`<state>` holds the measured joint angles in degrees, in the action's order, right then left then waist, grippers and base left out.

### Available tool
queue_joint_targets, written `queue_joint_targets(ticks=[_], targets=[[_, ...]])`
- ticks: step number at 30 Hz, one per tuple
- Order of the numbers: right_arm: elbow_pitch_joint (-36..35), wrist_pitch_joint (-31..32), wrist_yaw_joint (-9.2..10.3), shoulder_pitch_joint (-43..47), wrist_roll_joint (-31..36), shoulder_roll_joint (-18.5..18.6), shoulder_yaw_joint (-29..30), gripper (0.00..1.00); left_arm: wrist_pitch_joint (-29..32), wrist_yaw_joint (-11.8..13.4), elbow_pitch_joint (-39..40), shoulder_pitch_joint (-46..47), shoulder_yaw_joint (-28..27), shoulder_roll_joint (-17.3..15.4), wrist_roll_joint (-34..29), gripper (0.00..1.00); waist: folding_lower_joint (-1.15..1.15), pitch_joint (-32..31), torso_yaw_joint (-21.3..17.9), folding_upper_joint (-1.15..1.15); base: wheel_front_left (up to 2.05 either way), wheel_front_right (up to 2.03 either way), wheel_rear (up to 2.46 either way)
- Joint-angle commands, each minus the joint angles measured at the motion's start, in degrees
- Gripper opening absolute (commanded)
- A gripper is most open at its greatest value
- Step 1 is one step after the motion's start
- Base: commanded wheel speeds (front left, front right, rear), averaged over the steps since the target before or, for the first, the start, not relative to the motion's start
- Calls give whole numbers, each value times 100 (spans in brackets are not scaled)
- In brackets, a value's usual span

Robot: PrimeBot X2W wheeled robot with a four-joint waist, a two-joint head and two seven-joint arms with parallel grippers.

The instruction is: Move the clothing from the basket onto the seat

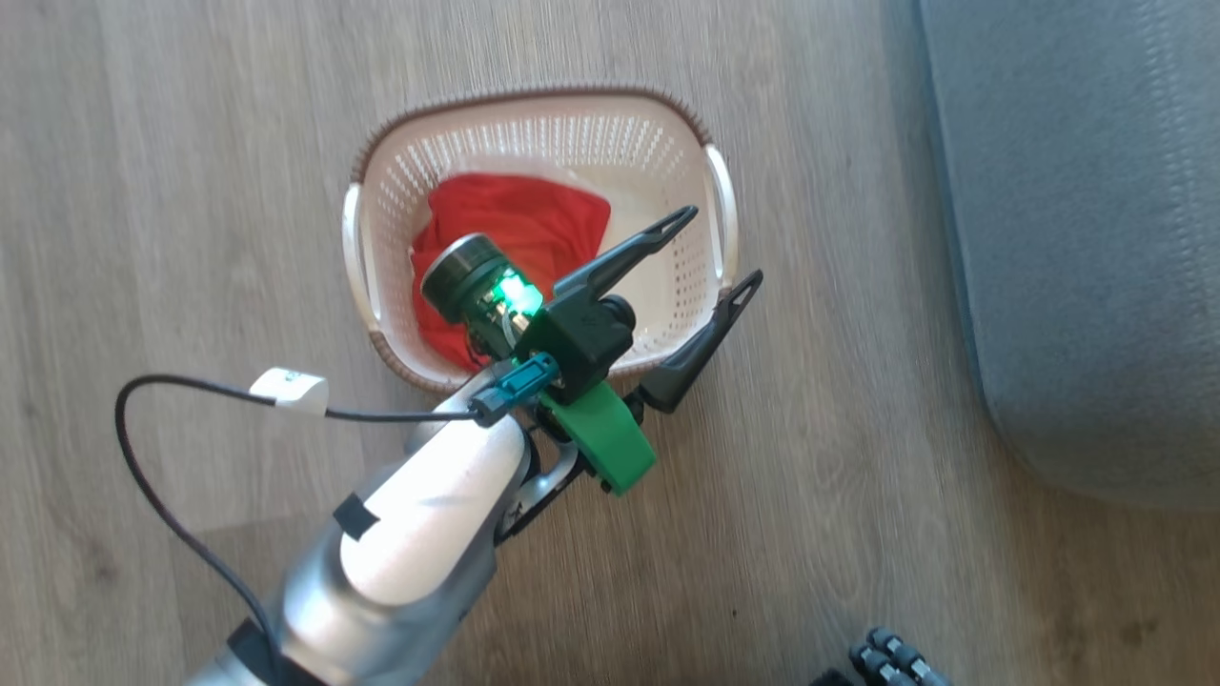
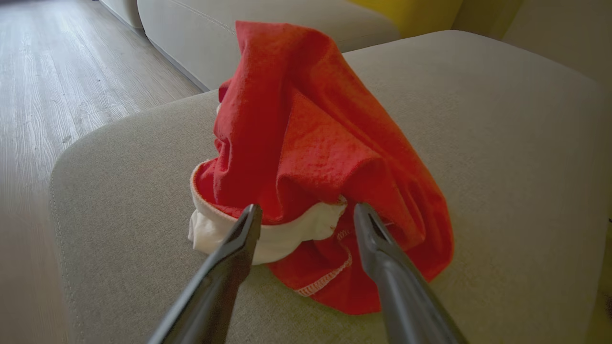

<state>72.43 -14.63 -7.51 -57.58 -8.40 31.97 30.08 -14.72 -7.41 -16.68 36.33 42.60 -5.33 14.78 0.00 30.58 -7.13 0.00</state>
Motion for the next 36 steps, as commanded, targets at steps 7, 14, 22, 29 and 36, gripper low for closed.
queue_joint_targets(ticks=[7, 14, 22, 29, 36], targets=[[-788, -36, 2, 850, -326, 43, -438, 100, -28, -8, 206, -352, -235, 94, 214, 100, 0, -922, 81, 0, 0, 0, 0], [-1472, -36, 2, 1599, -522, -31, -475, 100, -28, -8, 224, -625, -194, 120, 295, 100, 0, -1613, 131, 0, 0, 0, 0], [-2257, -37, 2, 2294, -639, -356, -947, 100, -28, -8, 109, -988, -396, 138, 365, 100, 0, -2274, 164, 0, 0, 0, 0], [-2992, -37, 2, 2870, -848, -595, -1401, 100, -28, -8, 22, -1245, -771, 164, 290, 100, 0, -2527, 308, 0, 0, 0, 0], [-3926, -37, 2, 3560, -1045, -935, -1965, 100, -28, -8, -105, -1512, -1208, 176, 194, 100, 0, -2751, 557, 0, 0, 0, 0]])
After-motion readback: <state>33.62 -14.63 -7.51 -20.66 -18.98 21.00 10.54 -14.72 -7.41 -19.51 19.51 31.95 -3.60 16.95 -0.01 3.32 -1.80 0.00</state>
